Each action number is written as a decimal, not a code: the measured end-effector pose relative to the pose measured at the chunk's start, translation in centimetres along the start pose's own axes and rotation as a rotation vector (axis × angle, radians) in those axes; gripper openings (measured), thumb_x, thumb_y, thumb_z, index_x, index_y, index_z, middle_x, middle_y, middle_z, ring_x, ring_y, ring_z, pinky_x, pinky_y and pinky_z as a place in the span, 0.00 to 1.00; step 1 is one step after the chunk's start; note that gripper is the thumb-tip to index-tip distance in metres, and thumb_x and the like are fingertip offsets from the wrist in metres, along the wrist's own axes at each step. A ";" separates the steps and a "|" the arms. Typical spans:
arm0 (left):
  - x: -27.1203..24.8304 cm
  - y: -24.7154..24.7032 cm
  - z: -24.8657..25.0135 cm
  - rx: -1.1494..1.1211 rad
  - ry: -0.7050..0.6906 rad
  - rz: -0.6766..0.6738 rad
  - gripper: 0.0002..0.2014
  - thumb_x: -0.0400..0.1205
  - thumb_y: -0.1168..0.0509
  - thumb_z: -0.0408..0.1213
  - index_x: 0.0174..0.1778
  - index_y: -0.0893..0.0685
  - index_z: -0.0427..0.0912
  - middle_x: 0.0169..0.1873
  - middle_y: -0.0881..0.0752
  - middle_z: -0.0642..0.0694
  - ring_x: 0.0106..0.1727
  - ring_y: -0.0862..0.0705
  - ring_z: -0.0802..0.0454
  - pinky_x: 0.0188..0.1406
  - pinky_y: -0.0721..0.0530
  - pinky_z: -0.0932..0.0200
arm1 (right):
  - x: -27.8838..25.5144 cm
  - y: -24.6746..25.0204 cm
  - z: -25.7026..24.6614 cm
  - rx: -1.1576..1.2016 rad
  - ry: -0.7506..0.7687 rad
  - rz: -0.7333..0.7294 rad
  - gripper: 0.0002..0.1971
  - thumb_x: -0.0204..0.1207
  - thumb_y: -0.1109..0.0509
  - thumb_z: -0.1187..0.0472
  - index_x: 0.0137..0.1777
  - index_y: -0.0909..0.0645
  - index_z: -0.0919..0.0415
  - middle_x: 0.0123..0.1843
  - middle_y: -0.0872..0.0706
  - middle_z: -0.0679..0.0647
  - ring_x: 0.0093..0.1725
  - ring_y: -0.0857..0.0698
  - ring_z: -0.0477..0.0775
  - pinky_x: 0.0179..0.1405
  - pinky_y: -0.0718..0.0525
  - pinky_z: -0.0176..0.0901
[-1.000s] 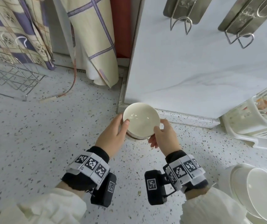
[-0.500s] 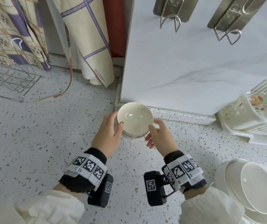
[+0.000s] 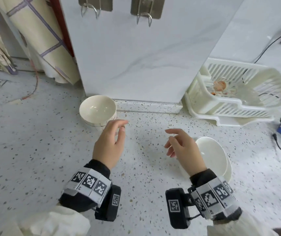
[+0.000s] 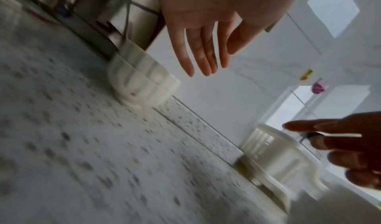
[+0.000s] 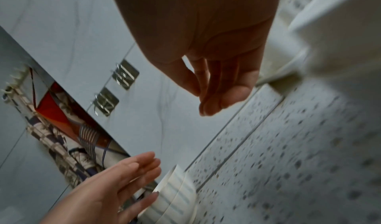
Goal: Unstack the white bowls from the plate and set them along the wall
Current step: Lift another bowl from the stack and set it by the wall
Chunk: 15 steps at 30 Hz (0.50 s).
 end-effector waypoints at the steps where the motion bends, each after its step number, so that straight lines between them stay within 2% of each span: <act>1: -0.5 -1.3 0.7 -0.005 -0.004 -0.029 0.15 0.80 0.49 0.44 0.59 0.22 0.50 0.58 0.19 0.55 0.58 0.20 0.57 0.53 0.24 0.65 | -0.5 1.4 0.4 -0.012 0.015 0.028 0.12 0.78 0.43 0.66 0.56 0.20 0.57 0.33 0.16 0.52 0.28 0.19 0.50 0.36 0.17 0.46; 4: -1.7 -5.4 3.2 0.004 -0.045 -0.109 0.13 0.82 0.48 0.42 0.59 0.22 0.51 0.57 0.20 0.57 0.57 0.19 0.57 0.53 0.21 0.63 | -1.7 5.8 1.8 -0.079 0.068 0.138 0.11 0.77 0.42 0.65 0.51 0.20 0.54 0.35 0.15 0.51 0.31 0.18 0.47 0.36 0.19 0.37; 7: -2.5 -8.9 5.7 0.002 -0.096 -0.153 0.14 0.82 0.48 0.43 0.60 0.22 0.50 0.57 0.19 0.57 0.56 0.20 0.59 0.51 0.21 0.67 | -2.6 10.0 3.8 -0.230 0.085 0.264 0.10 0.77 0.41 0.64 0.54 0.20 0.58 0.45 0.17 0.53 0.39 0.18 0.51 0.34 0.23 0.32; 9: -3.1 -11.2 7.3 0.016 -0.122 -0.184 0.13 0.83 0.46 0.40 0.61 0.23 0.49 0.59 0.19 0.54 0.56 0.20 0.61 0.52 0.18 0.63 | -3.3 12.3 5.6 -0.298 0.048 0.334 0.11 0.77 0.40 0.63 0.57 0.23 0.61 0.50 0.21 0.54 0.40 0.21 0.51 0.34 0.26 0.35; 11: -3.7 -13.4 8.7 0.045 -0.131 -0.218 0.13 0.82 0.45 0.41 0.61 0.23 0.49 0.59 0.19 0.54 0.54 0.20 0.61 0.50 0.17 0.58 | -3.8 14.0 7.6 -0.346 -0.026 0.360 0.13 0.77 0.39 0.61 0.60 0.26 0.62 0.53 0.24 0.56 0.41 0.22 0.54 0.39 0.25 0.42; 13: -4.1 -15.3 9.6 0.116 -0.134 -0.233 0.14 0.81 0.44 0.45 0.61 0.24 0.49 0.55 0.20 0.54 0.49 0.18 0.59 0.42 0.16 0.57 | -4.2 14.8 9.7 -0.366 -0.101 0.326 0.16 0.77 0.39 0.58 0.63 0.28 0.62 0.51 0.23 0.56 0.44 0.22 0.55 0.42 0.26 0.45; 15: -4.2 -16.4 9.7 0.209 -0.095 -0.221 0.15 0.80 0.43 0.49 0.61 0.25 0.50 0.52 0.23 0.53 0.43 0.18 0.55 0.34 0.18 0.57 | -4.4 15.0 11.1 -0.387 -0.137 0.261 0.17 0.78 0.40 0.56 0.65 0.30 0.61 0.41 0.22 0.52 0.45 0.22 0.55 0.41 0.27 0.44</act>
Point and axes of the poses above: each hand's wrist, its own x-axis towards the middle knuckle, its own y-axis out of the back of the hand, z = x × y, the point moved 8 cm from there along x, towards the middle knuckle
